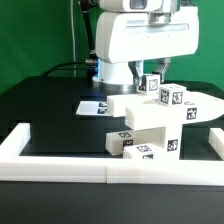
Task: Assemble chair
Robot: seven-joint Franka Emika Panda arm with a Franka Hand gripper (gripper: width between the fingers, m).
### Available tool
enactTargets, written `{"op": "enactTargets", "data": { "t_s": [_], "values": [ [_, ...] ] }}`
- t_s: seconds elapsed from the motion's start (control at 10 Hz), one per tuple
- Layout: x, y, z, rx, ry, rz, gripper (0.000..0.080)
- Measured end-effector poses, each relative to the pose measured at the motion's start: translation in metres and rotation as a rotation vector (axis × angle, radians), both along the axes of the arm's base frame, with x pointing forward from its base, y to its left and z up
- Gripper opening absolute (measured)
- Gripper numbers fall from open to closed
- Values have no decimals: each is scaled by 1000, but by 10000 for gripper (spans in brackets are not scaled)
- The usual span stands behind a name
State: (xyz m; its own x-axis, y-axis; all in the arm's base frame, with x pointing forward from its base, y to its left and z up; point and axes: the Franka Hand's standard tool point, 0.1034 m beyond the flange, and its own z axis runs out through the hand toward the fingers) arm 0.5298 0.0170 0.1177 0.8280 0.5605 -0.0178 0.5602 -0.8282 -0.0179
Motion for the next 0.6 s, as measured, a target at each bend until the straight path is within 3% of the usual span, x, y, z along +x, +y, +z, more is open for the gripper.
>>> {"op": "enactTargets", "data": {
  "t_s": [0.6],
  "values": [
    [0,0,0,-7,2,-320,287]
  ]
}}
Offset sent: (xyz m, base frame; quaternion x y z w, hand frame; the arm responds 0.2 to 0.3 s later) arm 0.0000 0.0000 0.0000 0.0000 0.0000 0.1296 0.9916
